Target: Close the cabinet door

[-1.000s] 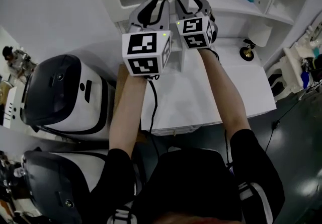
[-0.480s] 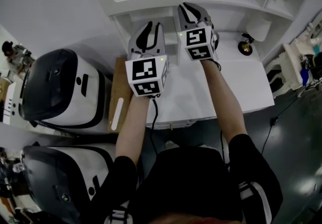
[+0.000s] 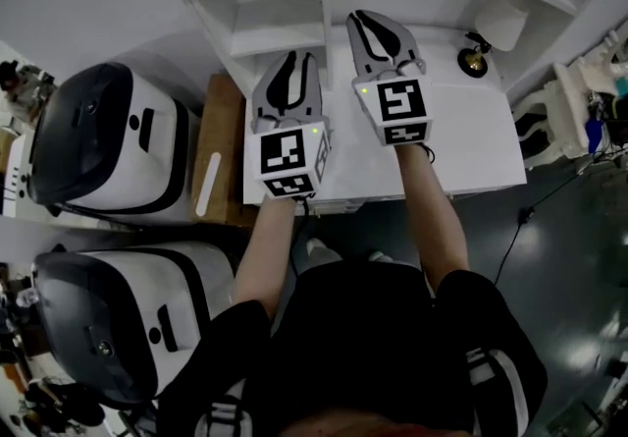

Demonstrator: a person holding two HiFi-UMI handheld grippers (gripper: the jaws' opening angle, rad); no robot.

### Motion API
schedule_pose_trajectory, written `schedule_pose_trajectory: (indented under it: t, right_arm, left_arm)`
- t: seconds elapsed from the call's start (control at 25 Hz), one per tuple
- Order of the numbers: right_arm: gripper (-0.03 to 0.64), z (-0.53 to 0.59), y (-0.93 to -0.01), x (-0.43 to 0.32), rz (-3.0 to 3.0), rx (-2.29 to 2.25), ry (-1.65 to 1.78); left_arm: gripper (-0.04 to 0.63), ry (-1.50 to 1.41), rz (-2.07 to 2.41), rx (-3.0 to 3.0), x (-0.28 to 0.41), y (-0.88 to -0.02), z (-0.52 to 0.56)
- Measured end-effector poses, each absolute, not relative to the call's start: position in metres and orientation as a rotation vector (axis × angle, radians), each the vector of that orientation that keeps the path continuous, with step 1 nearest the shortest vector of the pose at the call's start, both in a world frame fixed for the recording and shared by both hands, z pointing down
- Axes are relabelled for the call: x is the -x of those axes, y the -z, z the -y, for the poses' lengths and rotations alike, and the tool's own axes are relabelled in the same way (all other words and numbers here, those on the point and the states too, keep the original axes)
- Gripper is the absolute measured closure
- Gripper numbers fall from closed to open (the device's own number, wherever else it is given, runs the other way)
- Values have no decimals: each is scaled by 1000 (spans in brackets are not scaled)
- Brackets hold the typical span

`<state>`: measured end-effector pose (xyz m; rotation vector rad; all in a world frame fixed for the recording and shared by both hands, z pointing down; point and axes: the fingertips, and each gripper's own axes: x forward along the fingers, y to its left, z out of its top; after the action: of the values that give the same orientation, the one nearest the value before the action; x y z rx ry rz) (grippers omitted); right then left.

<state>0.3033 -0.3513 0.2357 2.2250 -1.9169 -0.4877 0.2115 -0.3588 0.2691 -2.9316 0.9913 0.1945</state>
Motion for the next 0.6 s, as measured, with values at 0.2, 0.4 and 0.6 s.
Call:
schedule_pose_trajectory:
  t: [0.2,0.4,0.6]
  right_arm:
    - [581,292,-259,-316,2029,-2262,371]
    - [581,237,-289,-329,2102,-2283,234]
    - [581,188,-313,-333,2146,-2246,179]
  left_arm:
    - [508,-141,-1012,2914,-233,-289,308]
    - [528,-117,-1047,2904,-253,-305,257]
    - [547,-95,-1065,2912,-268,-325,213]
